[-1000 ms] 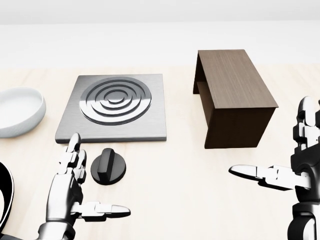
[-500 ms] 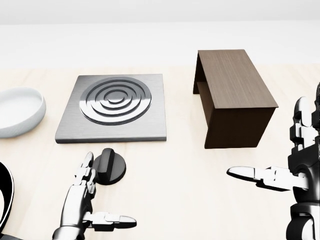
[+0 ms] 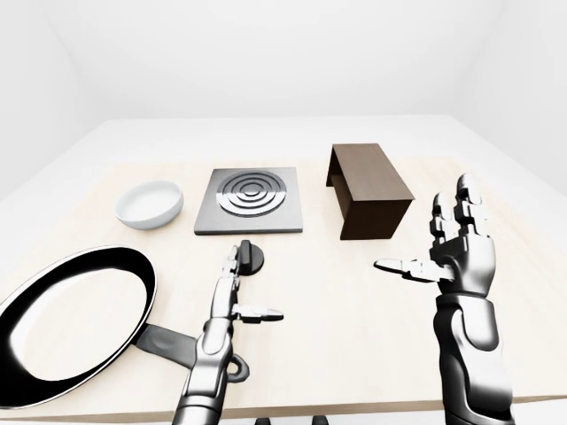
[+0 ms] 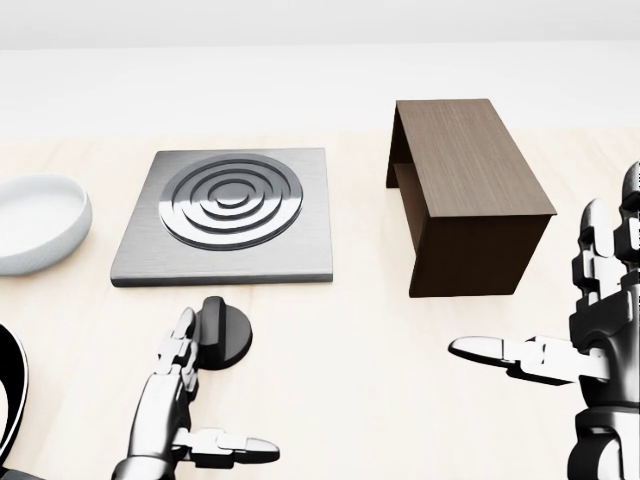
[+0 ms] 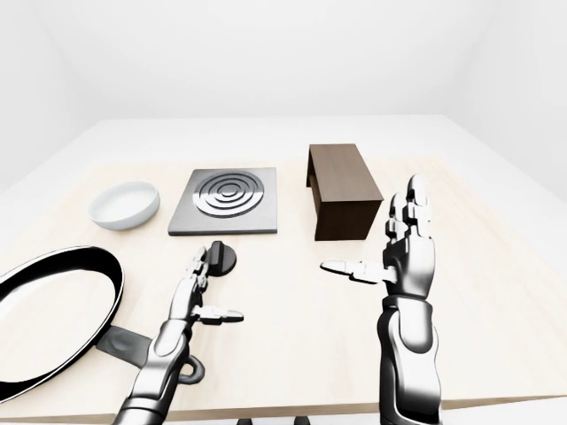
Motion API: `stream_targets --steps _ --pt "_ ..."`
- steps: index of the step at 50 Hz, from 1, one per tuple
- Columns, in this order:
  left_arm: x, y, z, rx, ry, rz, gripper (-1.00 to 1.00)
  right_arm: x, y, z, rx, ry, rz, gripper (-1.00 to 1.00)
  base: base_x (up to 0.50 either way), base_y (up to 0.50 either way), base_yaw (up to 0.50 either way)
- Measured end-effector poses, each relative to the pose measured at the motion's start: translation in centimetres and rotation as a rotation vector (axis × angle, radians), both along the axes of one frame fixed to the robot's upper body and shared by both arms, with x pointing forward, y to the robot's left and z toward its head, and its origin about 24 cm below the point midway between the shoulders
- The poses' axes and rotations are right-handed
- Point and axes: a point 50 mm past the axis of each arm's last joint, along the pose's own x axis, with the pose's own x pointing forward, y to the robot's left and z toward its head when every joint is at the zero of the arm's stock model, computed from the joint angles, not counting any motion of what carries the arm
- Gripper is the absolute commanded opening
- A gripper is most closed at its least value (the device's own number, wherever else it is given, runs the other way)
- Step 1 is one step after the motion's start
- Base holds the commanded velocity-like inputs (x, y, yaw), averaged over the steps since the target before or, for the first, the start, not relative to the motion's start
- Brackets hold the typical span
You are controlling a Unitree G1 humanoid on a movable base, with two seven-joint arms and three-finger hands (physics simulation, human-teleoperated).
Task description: Turn on the stove.
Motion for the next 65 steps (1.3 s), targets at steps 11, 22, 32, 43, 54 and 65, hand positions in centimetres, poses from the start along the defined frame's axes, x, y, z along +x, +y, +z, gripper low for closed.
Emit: stream_targets --steps 11,22,32,43,54,65 --pt "-0.5 -0.5 0.1 -0.002 -0.008 -0.020 1.00 0.1 0.0 -0.1 -0.001 0.006 0.002 1.00 0.00 0.00 0.00" --pt "-0.9 -1.1 0.7 -0.005 -0.035 -0.036 1.00 0.1 0.1 -0.2 -0.001 0.011 0.004 1.00 0.00 0.00 0.00" --pt "-0.4 -2.8 1.0 0.012 -0.050 -0.087 1.00 0.2 0.2 -0.4 -0.001 0.018 0.009 1.00 0.00 0.00 0.00" --pt "0.2 -3.9 1.6 0.025 -0.074 -0.119 1.00 0.2 0.2 -0.5 -0.001 0.021 0.012 1.00 0.00 0.00 0.00" --pt "1.4 -4.4 1.8 0.038 -0.077 -0.126 1.00 0.2 0.3 -0.5 -0.001 0.022 0.014 1.00 0.00 0.00 0.00" --pt "2.6 -4.4 1.3 0.056 -0.044 -0.123 1.00 0.2 0.4 -0.6 -0.001 0.025 0.017 1.00 0.00 0.00 0.00"
